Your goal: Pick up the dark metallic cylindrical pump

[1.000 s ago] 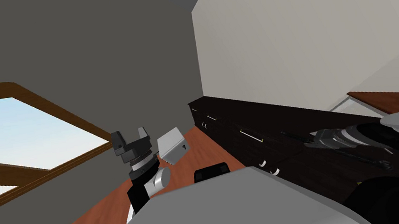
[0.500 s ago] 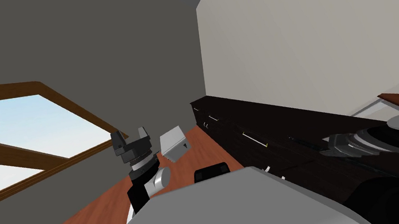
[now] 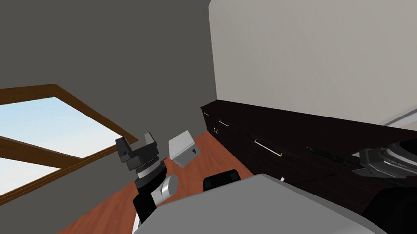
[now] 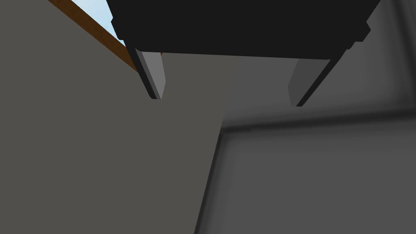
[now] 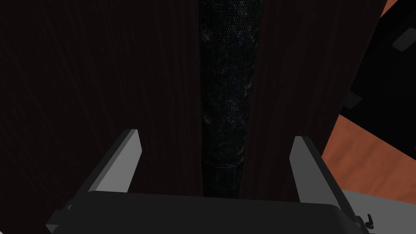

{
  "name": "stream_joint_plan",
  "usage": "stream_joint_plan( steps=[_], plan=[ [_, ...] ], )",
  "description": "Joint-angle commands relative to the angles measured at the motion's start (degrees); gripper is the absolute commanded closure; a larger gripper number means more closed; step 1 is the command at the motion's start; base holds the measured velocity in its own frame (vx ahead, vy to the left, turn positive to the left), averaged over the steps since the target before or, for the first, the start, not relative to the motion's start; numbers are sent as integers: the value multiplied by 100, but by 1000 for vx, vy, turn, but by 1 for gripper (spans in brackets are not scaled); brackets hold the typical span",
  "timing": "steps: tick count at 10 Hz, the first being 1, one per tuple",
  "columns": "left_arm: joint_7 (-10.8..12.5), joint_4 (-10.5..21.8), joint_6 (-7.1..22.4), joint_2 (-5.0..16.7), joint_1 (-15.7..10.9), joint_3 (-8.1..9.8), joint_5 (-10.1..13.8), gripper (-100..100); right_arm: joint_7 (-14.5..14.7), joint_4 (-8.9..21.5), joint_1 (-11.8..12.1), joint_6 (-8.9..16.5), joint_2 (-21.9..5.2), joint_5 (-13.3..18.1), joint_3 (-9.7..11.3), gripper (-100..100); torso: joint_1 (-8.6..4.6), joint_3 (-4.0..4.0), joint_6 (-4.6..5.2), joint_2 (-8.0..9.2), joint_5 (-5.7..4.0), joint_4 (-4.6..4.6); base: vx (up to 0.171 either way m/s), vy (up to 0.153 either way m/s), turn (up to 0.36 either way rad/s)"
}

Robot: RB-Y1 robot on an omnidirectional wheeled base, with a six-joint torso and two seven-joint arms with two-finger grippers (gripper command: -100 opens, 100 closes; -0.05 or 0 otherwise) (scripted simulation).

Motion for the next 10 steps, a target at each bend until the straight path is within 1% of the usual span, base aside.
stream_joint_plan(
  steps=[1, 2, 3, 4, 5, 6, 7, 8, 9, 10],
  plan=[
    [0, 0, 0, 0, 0, 0, 0, 0, 0, 0, 0, 0, 0, 0, 0, -100, 0, 0, 0, 0, 0, 0, -3, -14, 10],
    [0, 0, 0, 0, 0, 0, 0, 0, -1, 4, -5, -5, 0, 4, 14, 0, 6, 0, 1, -1, 2, 0, 0, 0, 0],
    [0, 0, 0, 0, 0, 0, 0, 0, 278, 181, -56, -90, 155, 4, -5, -100, 11, -1, 1, -2, 3, 0, 69, 4, -57],
    [0, 0, 0, 0, 1, 0, 0, 0, 278, 181, -56, -90, 155, 4, -5, -100, 14, -10, 3, -19, 3, -3, 81, 5, -41],
    [0, 0, 0, 0, 1, 0, 0, 0, 522, 358, -107, -175, 311, 3, -23, -100, 15, -15, 0, -27, 4, -6, 112, -3, -60],
    [0, 0, 0, 0, 2, 0, 0, 0, 557, 358, -107, -175, 311, 3, -23, -100, 13, -22, 2, -39, 4, -8, 89, 1, -25],
    [0, 0, 0, 0, 1, 0, 0, 0, 785, 535, -158, -261, 466, 3, -41, -100, 14, -21, -2, -36, 4, -9, 98, -1, -40],
    [0, 0, 0, 0, 1, 0, 0, 0, 837, 535, -158, -261, 466, 3, -41, -100, 13, -22, 1, -38, 4, -9, 86, 10, -30],
    [0, 0, 0, 0, 1, 0, 0, 0, 1049, 712, -209, -346, 622, 3, -59, -100, 16, -21, -2, -35, 4, -9, 106, 24, -55],
    [0, 0, 0, 0, 2, 0, 0, 0, 1116, 712, -209, -346, 622, 3, -59, -100, 21, -23, 1, -40, 5, -9, 87, 15, -39]
  ],
)
